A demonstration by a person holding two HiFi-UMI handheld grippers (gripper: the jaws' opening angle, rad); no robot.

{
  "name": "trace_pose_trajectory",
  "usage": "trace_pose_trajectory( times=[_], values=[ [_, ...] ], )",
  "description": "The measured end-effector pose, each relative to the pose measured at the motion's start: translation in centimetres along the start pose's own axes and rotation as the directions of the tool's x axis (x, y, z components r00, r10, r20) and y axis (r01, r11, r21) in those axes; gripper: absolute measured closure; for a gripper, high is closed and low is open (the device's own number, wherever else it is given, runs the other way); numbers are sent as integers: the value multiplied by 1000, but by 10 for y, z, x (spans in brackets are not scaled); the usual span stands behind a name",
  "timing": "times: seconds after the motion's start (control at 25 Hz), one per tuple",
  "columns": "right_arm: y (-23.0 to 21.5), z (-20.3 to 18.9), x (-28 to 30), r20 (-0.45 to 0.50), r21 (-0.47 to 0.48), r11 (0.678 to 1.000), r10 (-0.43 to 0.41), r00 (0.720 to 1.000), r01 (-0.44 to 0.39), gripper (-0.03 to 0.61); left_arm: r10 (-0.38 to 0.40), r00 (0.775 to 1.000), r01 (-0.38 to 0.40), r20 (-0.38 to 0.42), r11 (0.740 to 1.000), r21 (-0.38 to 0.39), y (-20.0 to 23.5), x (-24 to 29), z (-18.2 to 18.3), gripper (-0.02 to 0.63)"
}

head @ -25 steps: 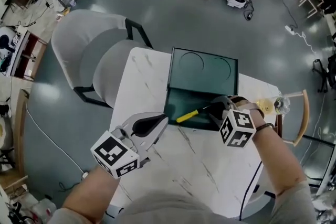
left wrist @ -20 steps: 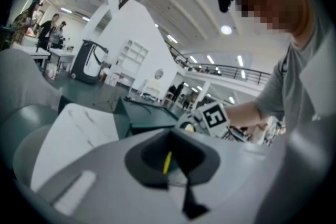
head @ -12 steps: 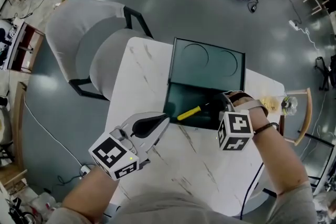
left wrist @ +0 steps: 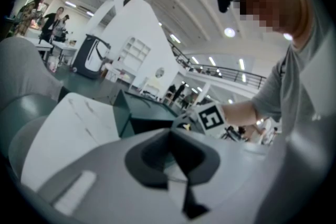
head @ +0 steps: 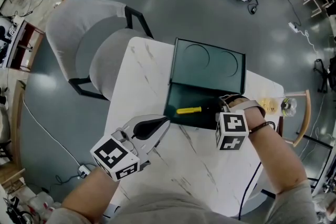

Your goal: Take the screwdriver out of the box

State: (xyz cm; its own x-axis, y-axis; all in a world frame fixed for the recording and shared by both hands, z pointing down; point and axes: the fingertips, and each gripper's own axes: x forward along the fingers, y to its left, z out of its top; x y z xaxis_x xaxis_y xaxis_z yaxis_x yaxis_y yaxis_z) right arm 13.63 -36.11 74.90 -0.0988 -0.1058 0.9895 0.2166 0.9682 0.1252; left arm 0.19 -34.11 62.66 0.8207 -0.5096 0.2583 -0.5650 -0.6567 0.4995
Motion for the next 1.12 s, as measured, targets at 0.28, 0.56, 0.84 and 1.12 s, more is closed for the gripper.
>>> trace_pose_trajectory(
  times=[0.28,0.56,0.84,1.12],
  values=[
    [-4,-1,-3,32,91,996,-26,999,23,569,3,1000,-2,10,1000,-5,-2,-7,1,609],
    [-8,1,-18,45,125,991,-61,997,55,569,7,1000,-7,20,1000,-7,-4,-15,4,609],
    [-9,2,-40,50,173,981,-97,994,87,569,-4,999,4,38,1000,4,-11,-23,14,609],
    [-11,8,-72,55,234,965,-138,989,122,569,-12,998,11,63,1000,15,-20,-42,30,609]
  ],
)
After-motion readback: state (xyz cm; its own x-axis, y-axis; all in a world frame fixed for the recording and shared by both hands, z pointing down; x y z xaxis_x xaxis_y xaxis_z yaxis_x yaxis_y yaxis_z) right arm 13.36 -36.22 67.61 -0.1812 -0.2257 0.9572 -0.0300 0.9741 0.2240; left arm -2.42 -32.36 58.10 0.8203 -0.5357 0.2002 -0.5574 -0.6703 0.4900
